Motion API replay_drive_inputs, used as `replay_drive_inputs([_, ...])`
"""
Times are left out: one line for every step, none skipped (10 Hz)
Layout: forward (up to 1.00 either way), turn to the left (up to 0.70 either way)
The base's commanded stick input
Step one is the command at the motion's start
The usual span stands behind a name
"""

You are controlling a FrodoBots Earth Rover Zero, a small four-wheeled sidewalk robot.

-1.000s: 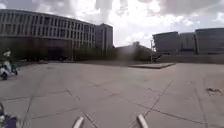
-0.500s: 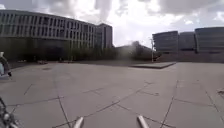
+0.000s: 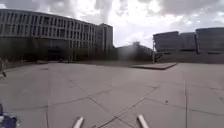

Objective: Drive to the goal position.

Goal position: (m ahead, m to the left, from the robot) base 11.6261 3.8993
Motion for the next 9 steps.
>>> replay_drive_inputs([0.7,0.0])
replay_drive_inputs([0.7,0.0])
replay_drive_inputs([0.7,0.0])
replay_drive_inputs([0.7,0.0])
replay_drive_inputs([0.7,0.0])
replay_drive_inputs([0.7,0.0])
replay_drive_inputs([0.7,0.0])
replay_drive_inputs([0.7,0.0])
replay_drive_inputs([0.7,0.0])
